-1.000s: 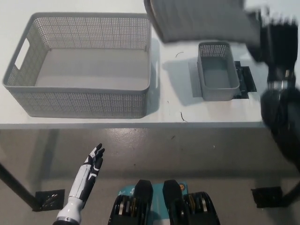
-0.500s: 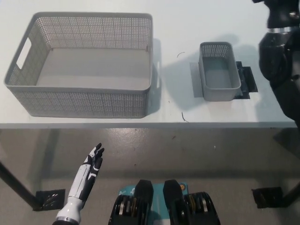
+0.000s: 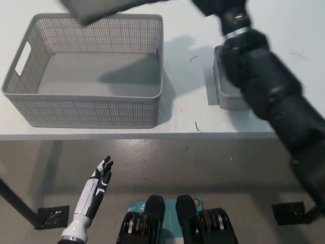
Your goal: Usethe right hand to pick up a oven gloves on top of a leveled container and place it into another larger container on the left side
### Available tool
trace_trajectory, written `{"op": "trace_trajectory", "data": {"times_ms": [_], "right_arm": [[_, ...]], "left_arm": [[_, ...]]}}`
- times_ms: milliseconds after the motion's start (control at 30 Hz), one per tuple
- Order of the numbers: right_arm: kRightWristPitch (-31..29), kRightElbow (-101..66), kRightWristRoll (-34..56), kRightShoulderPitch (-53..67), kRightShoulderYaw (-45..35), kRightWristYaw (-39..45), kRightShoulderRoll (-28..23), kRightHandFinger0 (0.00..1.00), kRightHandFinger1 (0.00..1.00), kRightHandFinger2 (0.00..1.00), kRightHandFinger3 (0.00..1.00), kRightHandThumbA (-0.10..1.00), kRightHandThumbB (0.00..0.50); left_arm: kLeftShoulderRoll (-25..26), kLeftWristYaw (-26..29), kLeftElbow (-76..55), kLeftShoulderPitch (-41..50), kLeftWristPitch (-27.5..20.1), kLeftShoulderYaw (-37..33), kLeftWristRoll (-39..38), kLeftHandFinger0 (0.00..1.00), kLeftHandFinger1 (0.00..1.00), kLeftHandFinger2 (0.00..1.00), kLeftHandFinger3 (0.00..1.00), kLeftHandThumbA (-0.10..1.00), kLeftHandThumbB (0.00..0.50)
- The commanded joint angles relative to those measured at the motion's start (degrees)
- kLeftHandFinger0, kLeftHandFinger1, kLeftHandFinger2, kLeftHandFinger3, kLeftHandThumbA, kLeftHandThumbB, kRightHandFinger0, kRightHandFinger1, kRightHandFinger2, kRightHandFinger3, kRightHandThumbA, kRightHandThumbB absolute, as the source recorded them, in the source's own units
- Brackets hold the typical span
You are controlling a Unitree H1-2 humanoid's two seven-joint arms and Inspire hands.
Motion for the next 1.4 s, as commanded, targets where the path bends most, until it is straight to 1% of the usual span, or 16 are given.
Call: {"op": "trace_trajectory", "data": {"times_ms": [0,33,100,200,400,467,500,533,567,700,833,1000,1100,1233,1300,1367], "right_arm": [[0.4,5.3,0.7,-7.6,1.5,0.7,4.0,0.00,0.23,0.60,0.59,-0.10,0.206],[1.5,7.2,1.2,-8.6,1.8,2.6,5.5,0.00,0.19,0.57,0.67,-0.10,0.254],[2.9,9.9,1.1,-9.8,2.6,3.1,7.2,0.00,0.07,0.45,0.37,-0.10,0.259],[4.6,12.4,1.4,-11.1,3.3,5.6,9.0,0.00,0.13,0.55,0.31,-0.10,0.220],[17.4,15.3,1.8,-13.4,4.4,15.5,11.9,0.00,0.14,0.45,0.51,-0.10,0.283],[20.2,15.9,3.1,-14.1,3.4,20.7,12.4,0.18,0.35,0.61,0.73,0.09,0.213],[21.4,16.0,3.8,-14.6,2.9,23.8,12.6,0.54,0.75,0.95,1.00,0.37,0.211],[22.8,16.1,5.0,-15.3,1.9,27.7,12.8,0.78,1.00,1.00,1.00,0.53,0.279],[23.9,16.0,5.5,-15.9,1.5,30.6,12.9,1.00,1.00,1.00,1.00,0.71,0.321],[24.8,14.5,8.8,-17.6,-1.4,36.9,12.3,1.00,1.00,1.00,1.00,0.70,0.387],[24.5,12.2,11.5,-20.4,-3.5,49.1,10.5,1.00,1.00,1.00,1.00,0.39,0.437],[21.0,7.2,13.3,-21.9,-3.8,62.2,7.2,1.00,1.00,1.00,1.00,0.30,0.498],[22.8,-9.8,28.4,-19.8,-9.7,84.8,0.4,1.00,1.00,1.00,1.00,0.13,0.471],[29.0,-26.5,50.9,-15.1,-19.5,98.0,-6.0,1.00,1.00,1.00,1.00,0.27,0.397],[37.4,-37.4,58.3,-12.2,-23.7,96.6,-9.1,1.00,1.00,1.00,1.00,0.34,0.478],[37.7,-44.4,70.1,-10.8,-26.2,99.6,-14.4,1.00,1.00,1.00,1.00,0.42,0.386]], "left_arm": [[0.3,1.1,-1.5,0.1,-1.5,-0.2,0.2,1.00,1.00,1.00,1.00,1.00,0.500],[0.2,1.1,-1.8,0.3,-1.3,-0.2,0.3,1.00,1.00,1.00,1.00,1.00,0.500],[0.2,1.1,-1.7,0.2,-1.7,-0.2,0.3,1.00,1.00,1.00,1.00,1.00,0.500],[0.1,1.1,-1.7,0.3,-1.7,-0.4,0.6,1.00,1.00,1.00,1.00,1.00,0.500],[0.3,0.6,-2.2,0.6,-1.4,-0.6,0.5,1.00,1.00,1.00,1.00,1.00,0.500],[0.4,0.4,-2.5,0.8,-1.2,-0.7,0.5,1.00,1.00,1.00,1.00,1.00,0.500],[0.4,0.3,-2.4,0.8,-1.4,-0.7,0.4,1.00,1.00,1.00,1.00,1.00,0.500],[0.4,0.2,-2.4,0.7,-1.4,-0.8,0.4,1.00,1.00,1.00,1.00,1.00,0.500],[0.4,0.1,-2.6,0.8,-1.2,-0.9,0.5,1.00,1.00,1.00,1.00,1.00,0.500],[0.6,-0.3,-3.3,0.9,-0.3,-1.1,0.7,1.00,1.00,1.00,1.00,1.00,0.500],[0.4,-0.2,-3.3,1.0,0.0,-1.2,0.9,1.00,1.00,1.00,1.00,1.00,0.500],[0.2,-0.1,-3.0,1.2,-0.6,-1.3,0.8,1.00,1.00,1.00,1.00,1.00,0.500],[0.5,-0.3,-2.8,1.0,-0.8,-1.2,0.5,1.00,1.00,1.00,1.00,1.00,0.500],[0.8,-0.8,-2.8,0.6,-0.4,-1.2,0.2,1.00,1.00,1.00,1.00,1.00,0.500],[0.7,-0.9,-2.1,0.3,-1.1,-1.0,-0.4,1.00,1.00,1.00,1.00,1.00,0.500],[0.7,-1.0,-2.1,0.4,-1.3,-1.0,-0.6,1.00,1.00,1.00,1.00,1.00,0.500]]}}
